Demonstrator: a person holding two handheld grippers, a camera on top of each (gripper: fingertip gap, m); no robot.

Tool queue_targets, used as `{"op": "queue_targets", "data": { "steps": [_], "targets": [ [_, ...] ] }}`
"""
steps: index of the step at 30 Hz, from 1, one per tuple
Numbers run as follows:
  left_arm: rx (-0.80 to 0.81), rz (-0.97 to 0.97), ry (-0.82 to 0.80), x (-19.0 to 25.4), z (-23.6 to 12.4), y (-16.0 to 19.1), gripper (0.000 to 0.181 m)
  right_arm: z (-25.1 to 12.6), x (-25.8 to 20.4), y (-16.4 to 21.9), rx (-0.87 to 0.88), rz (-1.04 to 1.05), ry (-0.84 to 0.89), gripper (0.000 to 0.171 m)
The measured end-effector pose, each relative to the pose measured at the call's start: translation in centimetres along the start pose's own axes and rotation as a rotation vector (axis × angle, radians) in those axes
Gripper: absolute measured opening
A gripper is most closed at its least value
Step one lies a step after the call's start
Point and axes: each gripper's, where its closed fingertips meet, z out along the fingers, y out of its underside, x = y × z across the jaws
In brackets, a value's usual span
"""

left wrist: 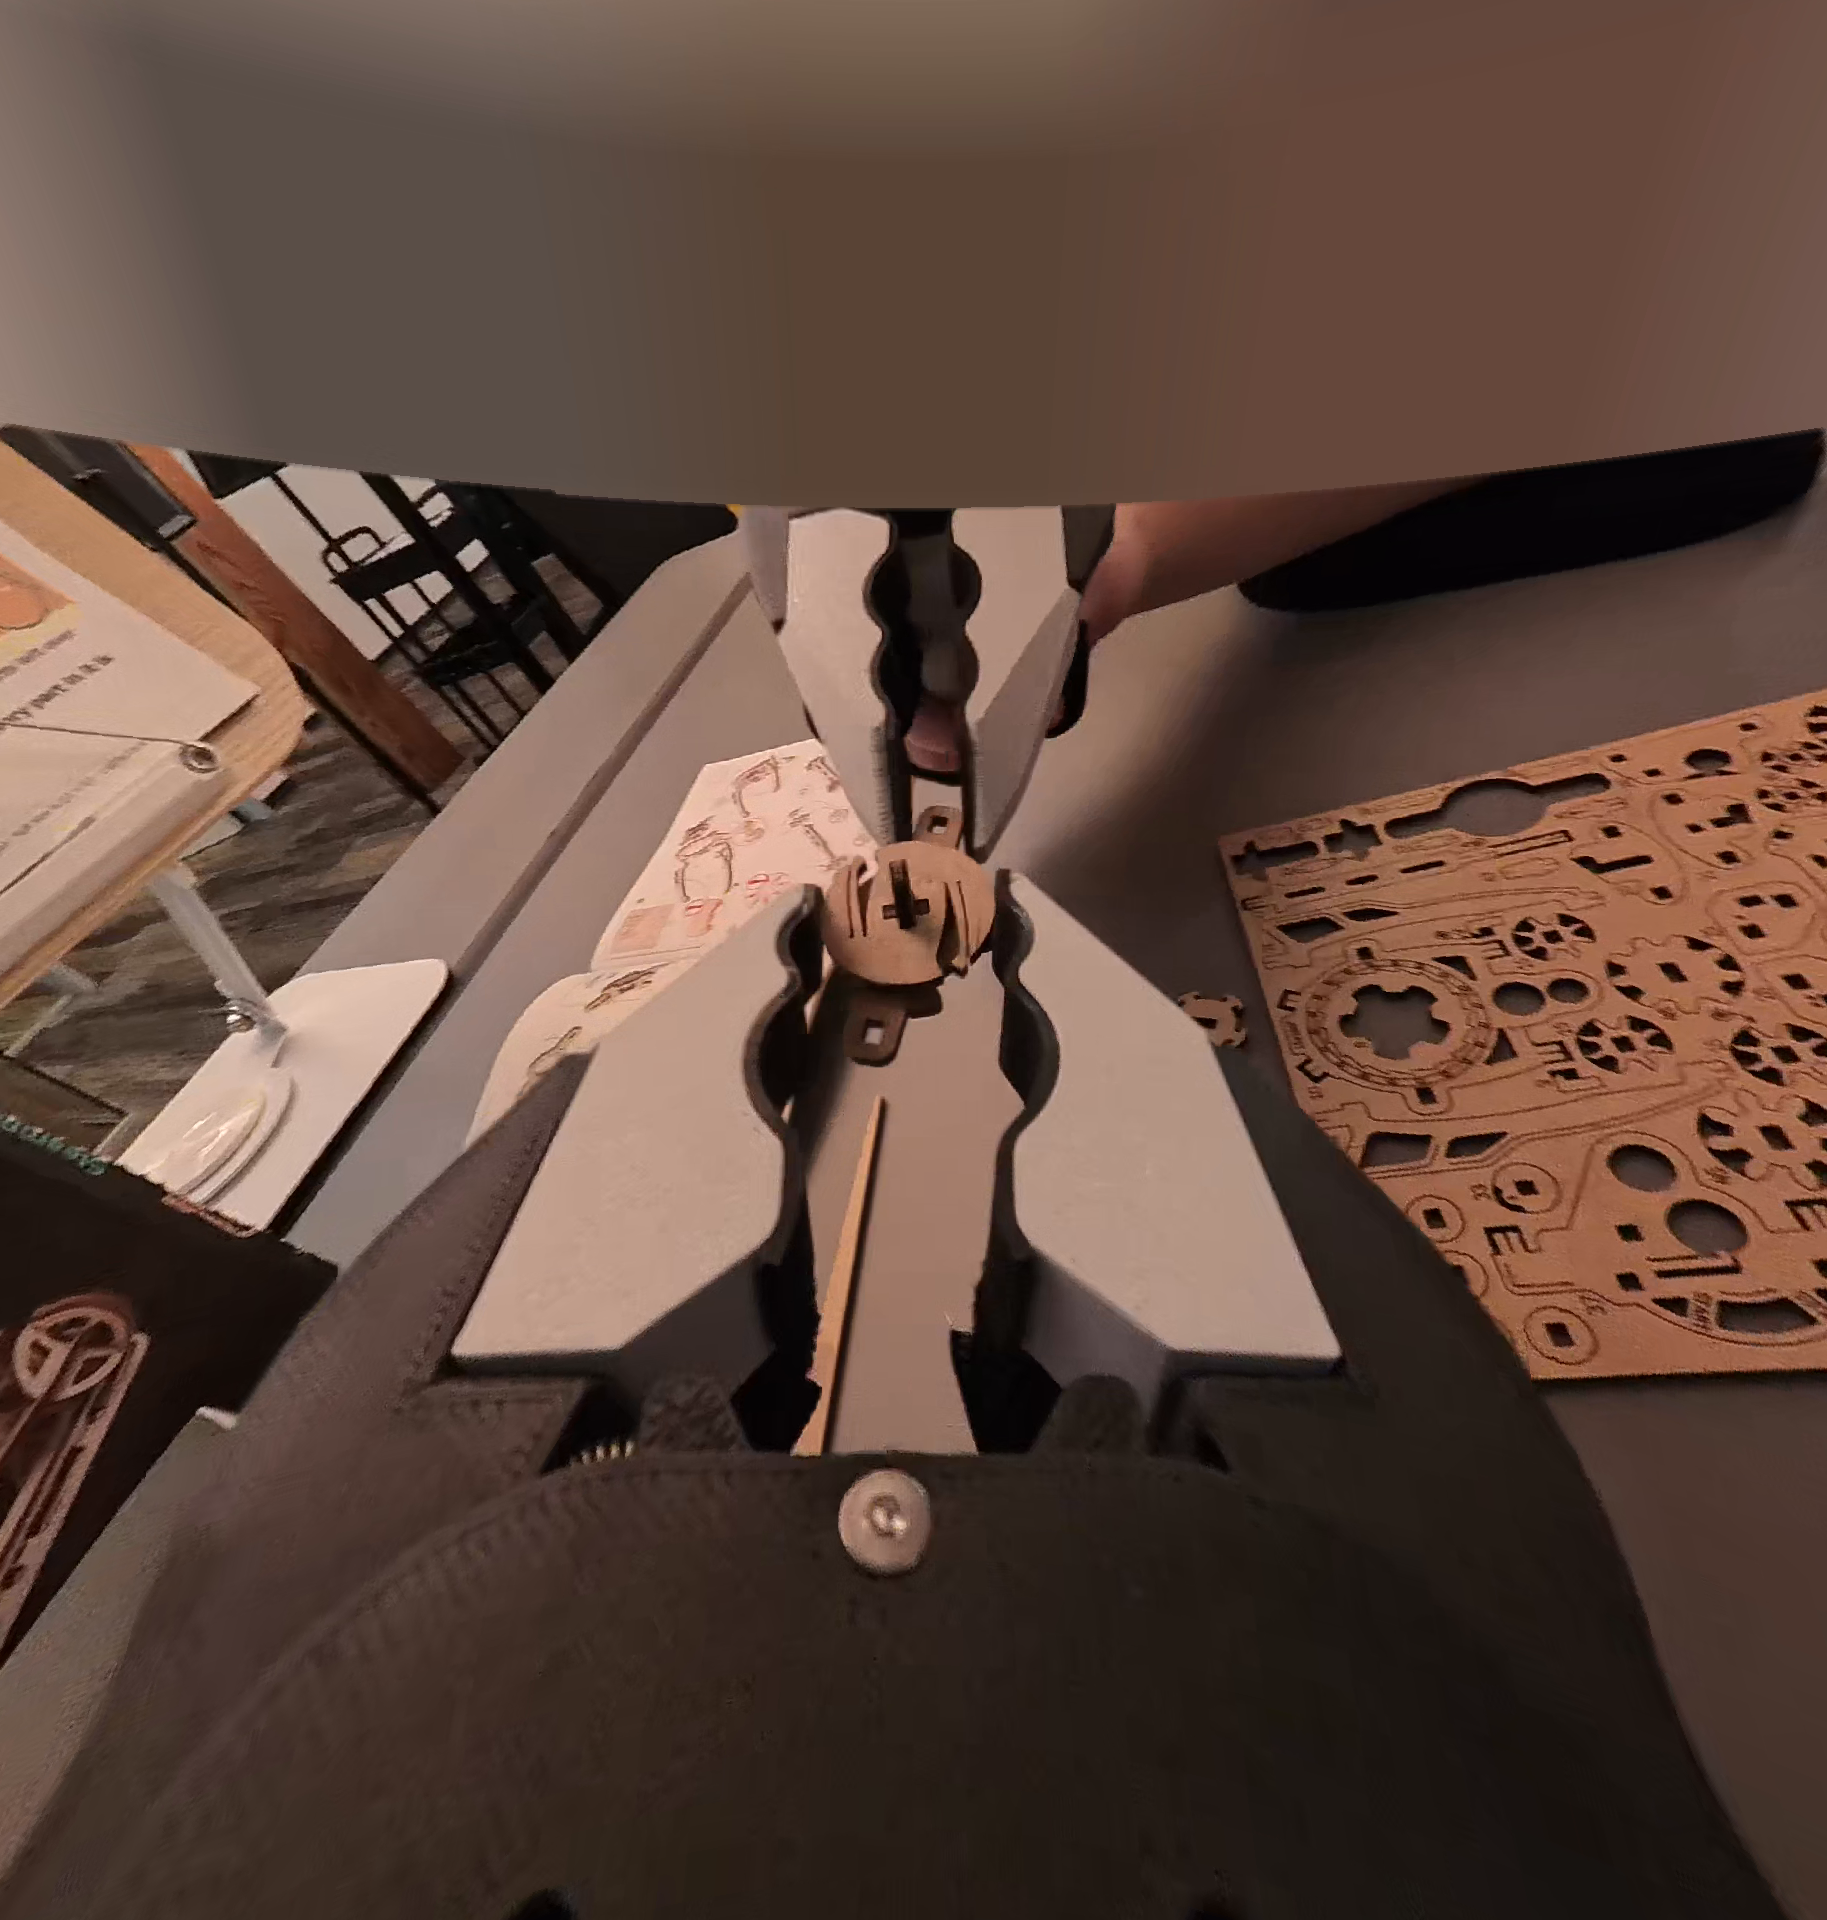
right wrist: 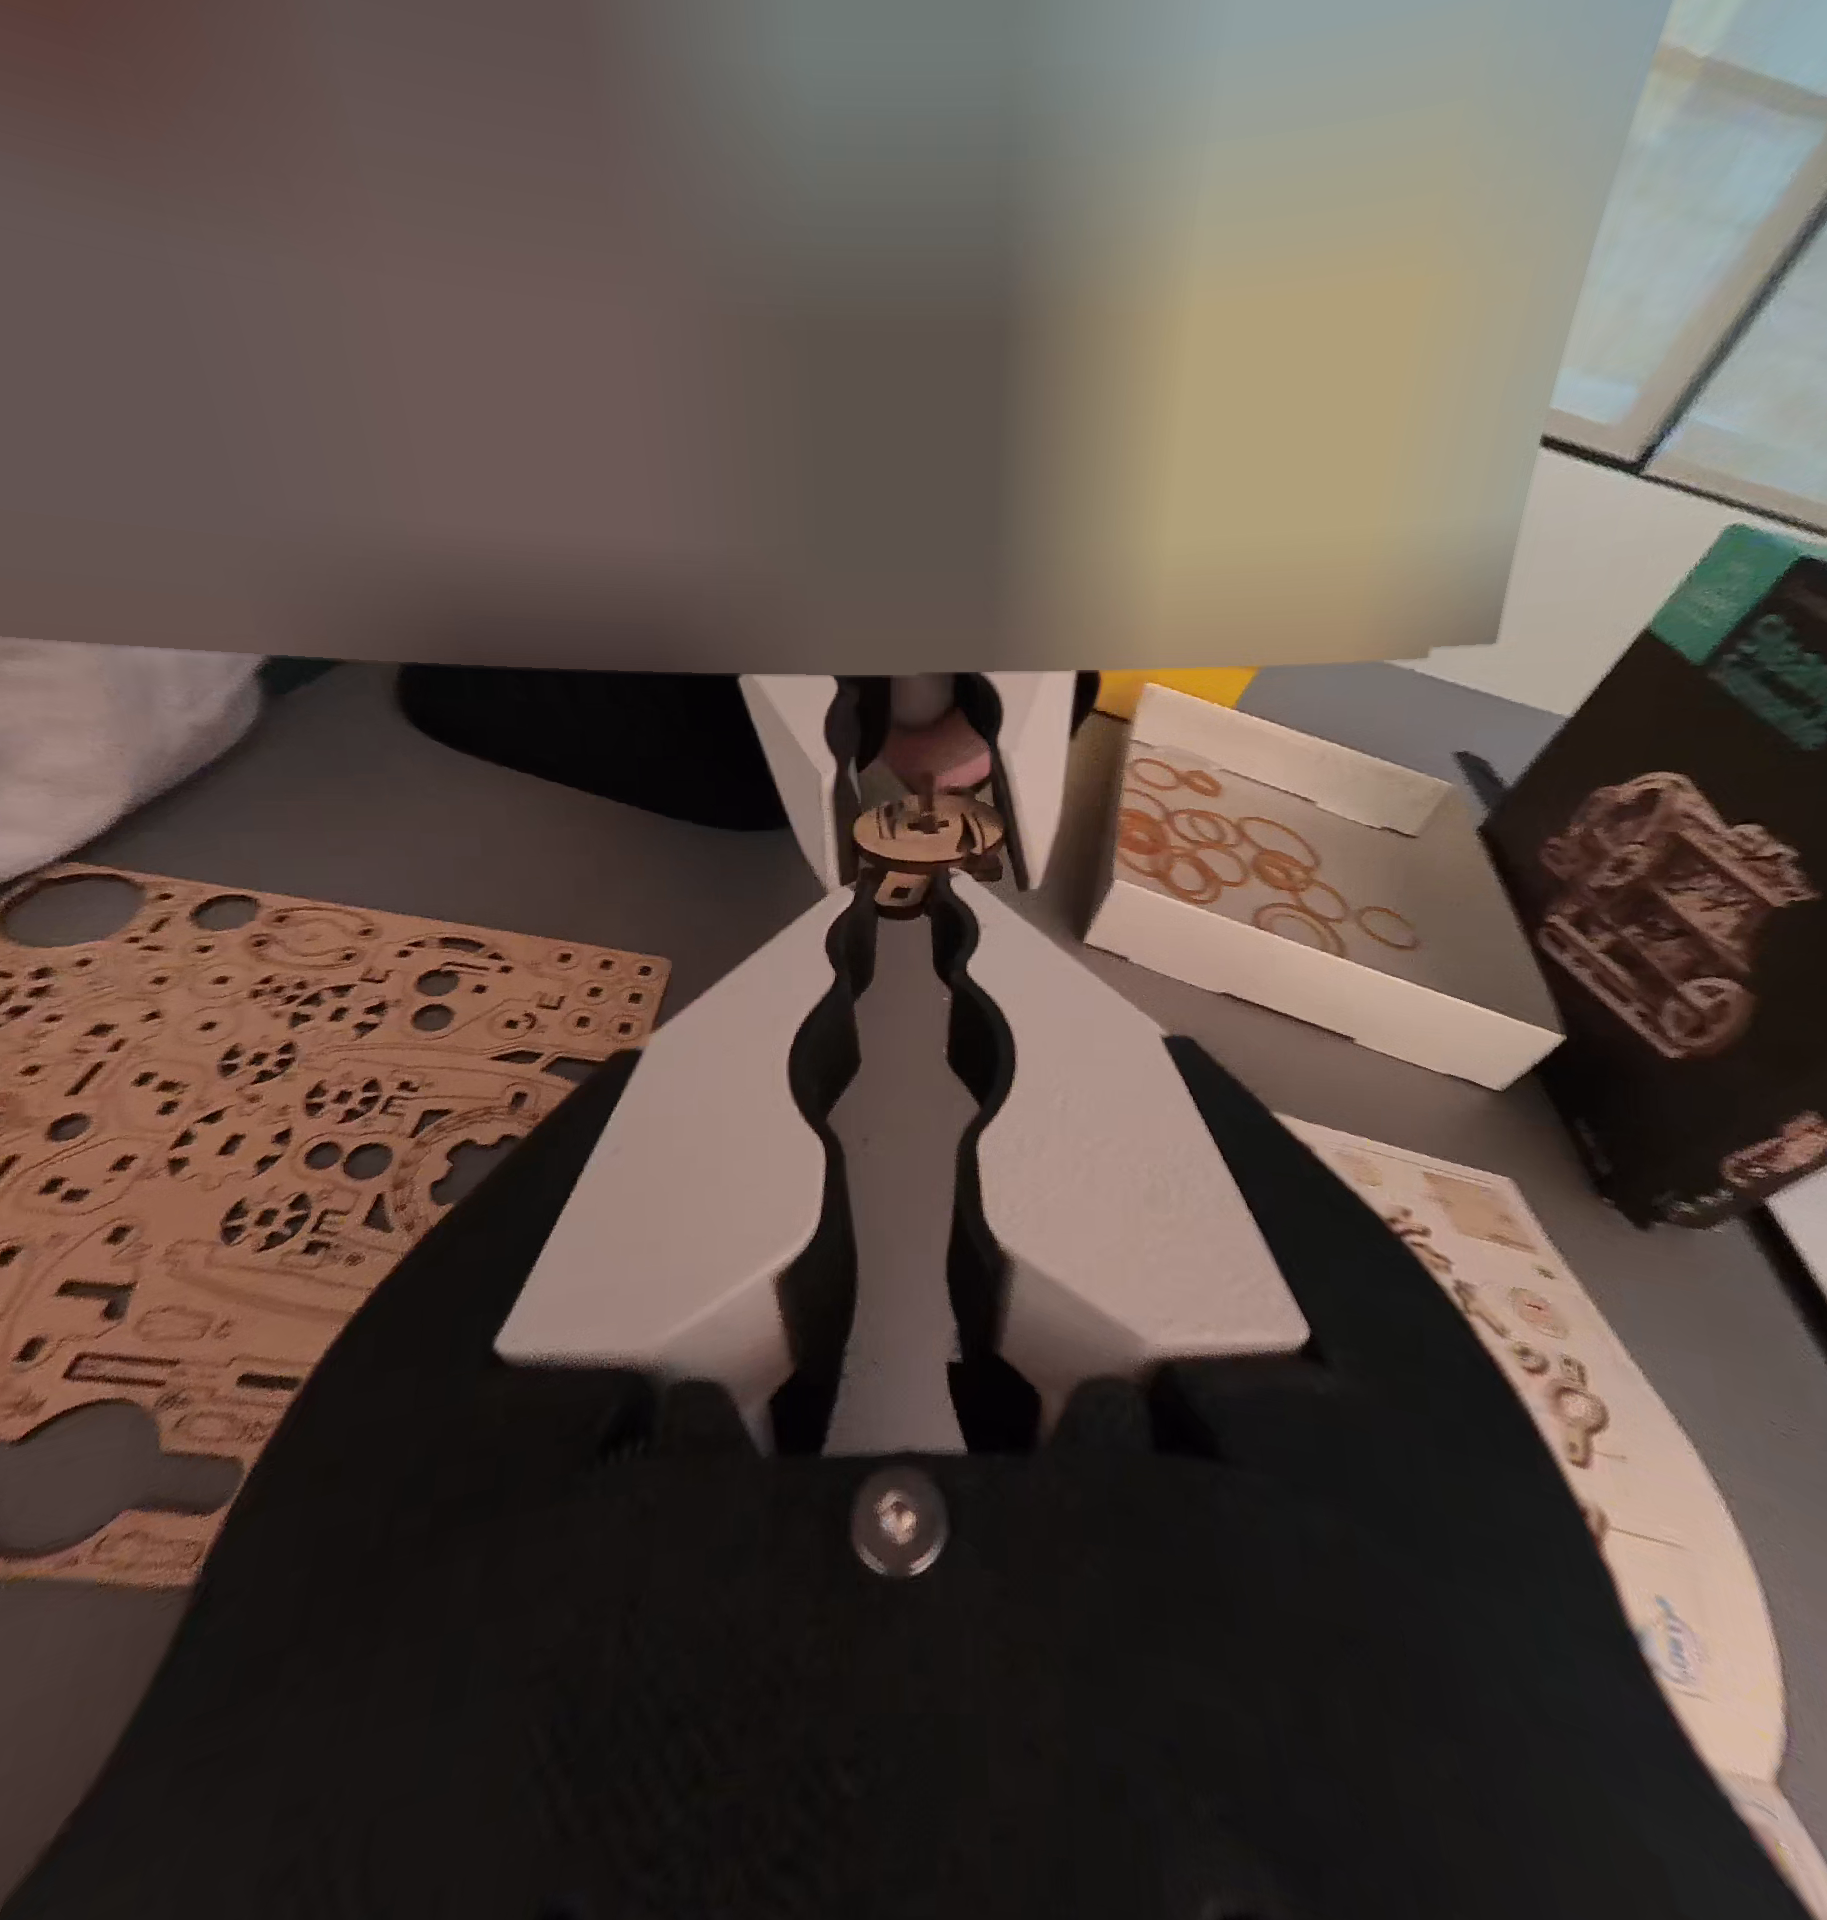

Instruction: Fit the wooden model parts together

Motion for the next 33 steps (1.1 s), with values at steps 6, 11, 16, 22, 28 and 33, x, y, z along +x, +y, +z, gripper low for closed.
{"op": "queue_targets", "data": {
  "steps": [6, 11, 16, 22, 28, 33],
  "targets": [
    [0.004, 0.014, -0.035, -0.5, -0.1, -0.1, 0.031, -0.1, 0.8, -0.2, 0.006, 0.033, 0.037, 0.01],
    [-0.008, 0.016, -0.138, -2.0, -0.4, -0.3, 0.031, 0.1, 1.8, -0.7, -0.015, -0.052, 0.189, 0.009],
    [-0.014, -0.007, -0.182, -2.9, -0.6, -0.2, 0.031, 0.4, 2.7, -0.8, -0.036, -0.085, 0.322, 0.009],
    [0.003, -0.019, -0.154, -2.7, -0.6, -0.3, 0.031, 0.4, 2.5, -0.7, -0.064, -0.13, 0.324, 0.01],
    [0.023, -0.021, -0.014, -0.5, -0.3, -0.6, 0.031, -0.1, 0.8, -0.7, -0.036, -0.046, 0.088, 0.009],
    [0.05, -0.006, 0.166, 2.8, -0.2, -1.2, 0.031, -0.5, -2.0, -0.5, 0.021, 0.115, -0.187, 0.01]
  ]
}}
